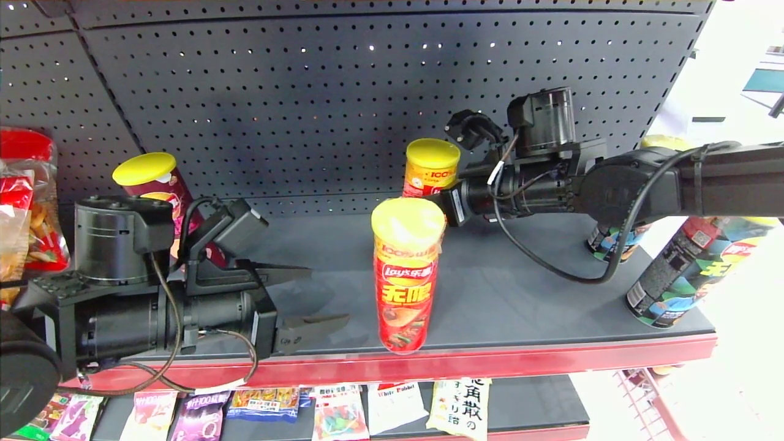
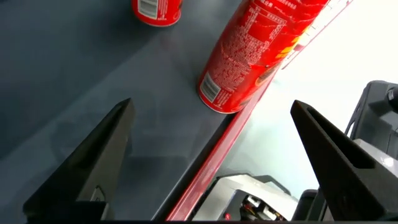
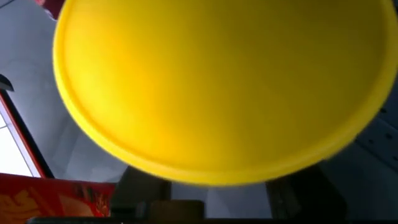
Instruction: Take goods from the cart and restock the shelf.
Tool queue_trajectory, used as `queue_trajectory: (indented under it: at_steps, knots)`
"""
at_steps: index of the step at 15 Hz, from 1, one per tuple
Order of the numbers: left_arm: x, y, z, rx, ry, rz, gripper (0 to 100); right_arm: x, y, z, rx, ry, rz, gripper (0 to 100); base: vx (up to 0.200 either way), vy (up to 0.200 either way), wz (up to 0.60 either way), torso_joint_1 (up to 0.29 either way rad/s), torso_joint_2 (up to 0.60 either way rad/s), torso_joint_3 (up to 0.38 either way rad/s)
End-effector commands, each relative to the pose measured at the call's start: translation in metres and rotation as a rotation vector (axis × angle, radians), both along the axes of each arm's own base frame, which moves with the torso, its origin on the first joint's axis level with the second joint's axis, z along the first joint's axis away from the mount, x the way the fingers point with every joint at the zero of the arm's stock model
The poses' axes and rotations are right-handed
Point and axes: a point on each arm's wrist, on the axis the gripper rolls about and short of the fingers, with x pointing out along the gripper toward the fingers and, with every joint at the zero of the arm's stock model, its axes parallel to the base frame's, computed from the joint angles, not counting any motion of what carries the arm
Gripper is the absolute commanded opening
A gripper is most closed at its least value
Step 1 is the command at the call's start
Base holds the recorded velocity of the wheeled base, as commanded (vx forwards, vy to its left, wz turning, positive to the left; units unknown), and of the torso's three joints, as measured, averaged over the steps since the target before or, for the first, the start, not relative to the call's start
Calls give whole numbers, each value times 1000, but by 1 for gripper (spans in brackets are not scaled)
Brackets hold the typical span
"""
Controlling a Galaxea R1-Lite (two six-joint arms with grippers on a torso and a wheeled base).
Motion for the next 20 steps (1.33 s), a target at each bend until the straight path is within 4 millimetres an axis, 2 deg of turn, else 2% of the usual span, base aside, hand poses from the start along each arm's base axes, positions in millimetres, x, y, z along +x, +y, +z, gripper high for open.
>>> queue_trajectory:
  at_steps: [1, 4, 7, 9, 12, 15, 18, 20]
  knots:
    - [0, 0, -1, 1, 3, 0, 100, -1, 0, -1, -4, 3, 5, 100, 0, 0, 0, 0, 0, 0]
    - [0, 0, -1, 2, 1, 3, 100, -2, -1, 0, 1, 8, -3, 100, 0, 0, 0, 0, 0, 0]
    - [3, 0, 1, 17, -14, 46, 100, -17, -12, 13, 9, -6, -11, 100, 0, 0, 0, 0, 0, 0]
    - [5, 1, -1, 38, -15, 92, 100, -33, -24, 19, 19, 5, -26, 100, 0, 0, 0, 0, 0, 0]
    - [12, -2, -4, 51, -15, 114, 100, -65, -58, 29, 22, 16, -134, 100, 0, 0, 0, 0, 0, 0]
    - [25, -8, -18, 94, -16, 98, 100, -115, -93, 26, 11, 21, -182, 100, 0, 0, 0, 0, 0, 0]
    - [36, -14, -32, 144, -17, 66, 100, -175, -119, 19, 21, 8, -165, 100, 0, 0, 0, 0, 0, 0]
    - [44, -21, -34, 144, -18, 55, 100, -207, -132, 14, 38, -15, -155, 100, 0, 0, 0, 0, 0, 0]
